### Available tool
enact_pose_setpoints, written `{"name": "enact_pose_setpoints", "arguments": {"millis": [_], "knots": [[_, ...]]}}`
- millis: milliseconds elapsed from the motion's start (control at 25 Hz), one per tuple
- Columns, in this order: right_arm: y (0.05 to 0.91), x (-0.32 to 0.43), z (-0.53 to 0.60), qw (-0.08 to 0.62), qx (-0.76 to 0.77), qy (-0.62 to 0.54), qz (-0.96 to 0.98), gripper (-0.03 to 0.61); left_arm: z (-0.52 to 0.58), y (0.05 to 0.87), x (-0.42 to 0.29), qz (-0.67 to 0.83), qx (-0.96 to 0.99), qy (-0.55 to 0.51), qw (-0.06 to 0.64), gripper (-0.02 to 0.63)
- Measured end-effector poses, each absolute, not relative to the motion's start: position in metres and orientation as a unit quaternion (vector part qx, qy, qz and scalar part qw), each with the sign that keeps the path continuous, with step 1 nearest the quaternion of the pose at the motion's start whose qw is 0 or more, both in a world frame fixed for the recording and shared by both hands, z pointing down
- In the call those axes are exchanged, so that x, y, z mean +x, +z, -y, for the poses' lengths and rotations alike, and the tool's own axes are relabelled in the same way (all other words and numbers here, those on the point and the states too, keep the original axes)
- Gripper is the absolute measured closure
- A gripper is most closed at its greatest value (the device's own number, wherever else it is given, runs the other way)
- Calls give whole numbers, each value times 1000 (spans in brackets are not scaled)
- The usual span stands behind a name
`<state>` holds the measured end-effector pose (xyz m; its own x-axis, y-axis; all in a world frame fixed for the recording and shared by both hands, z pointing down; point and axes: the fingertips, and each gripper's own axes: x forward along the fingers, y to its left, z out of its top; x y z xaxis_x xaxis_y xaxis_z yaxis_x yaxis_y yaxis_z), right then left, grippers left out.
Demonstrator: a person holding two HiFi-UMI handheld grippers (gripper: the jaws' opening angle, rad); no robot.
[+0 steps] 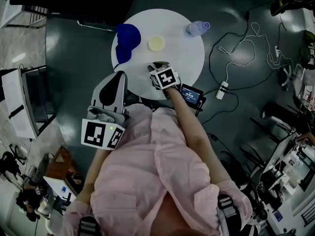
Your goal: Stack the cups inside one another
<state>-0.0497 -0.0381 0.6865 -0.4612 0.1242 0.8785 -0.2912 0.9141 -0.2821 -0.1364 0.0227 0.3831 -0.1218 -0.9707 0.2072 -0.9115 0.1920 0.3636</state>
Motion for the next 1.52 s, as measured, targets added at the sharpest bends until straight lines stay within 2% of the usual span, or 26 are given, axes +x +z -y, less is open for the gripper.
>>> {"name": "enact_pose_setpoints", "arguments": {"millis": [40,120,520,960,1520], "knots": [[689,-48,40,520,55,198,829,516,-23,383,-137,746,630,-73,201,595],[691,-46,43,525,59,190,828,533,-23,382,-137,747,629,-73,200,595],[667,-56,45,468,64,196,859,535,-28,380,-131,750,629,-77,191,595],[569,-43,58,304,116,210,922,537,-32,374,-103,743,642,-79,170,595],[420,45,75,86,199,204,955,537,-47,364,-32,728,667,-82,135,595]]}}
